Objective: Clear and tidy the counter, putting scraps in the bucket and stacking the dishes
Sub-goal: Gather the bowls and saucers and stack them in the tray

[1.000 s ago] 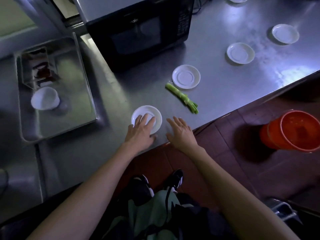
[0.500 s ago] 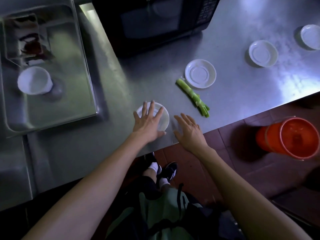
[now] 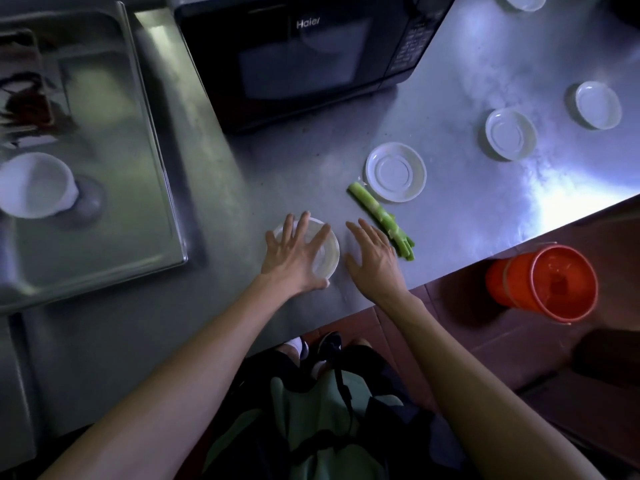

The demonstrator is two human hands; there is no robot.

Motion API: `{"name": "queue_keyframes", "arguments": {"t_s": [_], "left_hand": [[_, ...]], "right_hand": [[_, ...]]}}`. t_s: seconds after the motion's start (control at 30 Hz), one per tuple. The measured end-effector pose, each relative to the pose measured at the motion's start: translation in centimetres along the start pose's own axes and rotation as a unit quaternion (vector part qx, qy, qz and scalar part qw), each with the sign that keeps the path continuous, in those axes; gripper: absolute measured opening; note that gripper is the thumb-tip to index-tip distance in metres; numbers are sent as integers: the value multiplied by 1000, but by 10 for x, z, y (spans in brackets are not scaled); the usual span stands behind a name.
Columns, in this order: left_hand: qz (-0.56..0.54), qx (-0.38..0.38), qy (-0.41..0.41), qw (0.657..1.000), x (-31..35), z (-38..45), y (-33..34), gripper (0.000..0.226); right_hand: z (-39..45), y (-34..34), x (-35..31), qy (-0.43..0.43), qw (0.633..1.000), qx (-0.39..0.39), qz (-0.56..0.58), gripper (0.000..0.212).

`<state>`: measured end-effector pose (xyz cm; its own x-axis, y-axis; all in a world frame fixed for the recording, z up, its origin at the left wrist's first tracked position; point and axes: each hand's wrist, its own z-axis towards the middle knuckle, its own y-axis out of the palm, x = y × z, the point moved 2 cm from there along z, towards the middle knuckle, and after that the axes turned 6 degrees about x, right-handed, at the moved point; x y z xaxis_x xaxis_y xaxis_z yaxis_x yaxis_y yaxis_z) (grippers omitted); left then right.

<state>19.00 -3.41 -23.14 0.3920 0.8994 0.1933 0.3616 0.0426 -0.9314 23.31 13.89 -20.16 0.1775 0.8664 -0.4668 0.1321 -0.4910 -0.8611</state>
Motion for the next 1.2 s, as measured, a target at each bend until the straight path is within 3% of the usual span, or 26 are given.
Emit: {"name": "queue_keyframes", "arguments": {"t_s": [0.27, 0.5, 0.7, 0.97, 1.2], "left_hand": [[-12, 27, 14, 999, 14, 26, -33, 114], [4, 35, -13, 999, 33, 69, -49, 118], [27, 12, -65, 997, 50, 100, -56, 120], [27, 21, -147, 989, 57, 114, -63, 119], [11, 16, -188, 982, 70, 113, -56, 119]], "right_hand": [[41, -35, 17, -3, 1000, 29, -8, 71], [92, -48, 60, 71, 997, 31, -11, 66], [137, -54, 85, 31, 998, -19, -46, 74], [186, -49, 91, -88, 984, -83, -133, 101], [201, -40, 100, -104, 971, -129, -170, 119]]}}
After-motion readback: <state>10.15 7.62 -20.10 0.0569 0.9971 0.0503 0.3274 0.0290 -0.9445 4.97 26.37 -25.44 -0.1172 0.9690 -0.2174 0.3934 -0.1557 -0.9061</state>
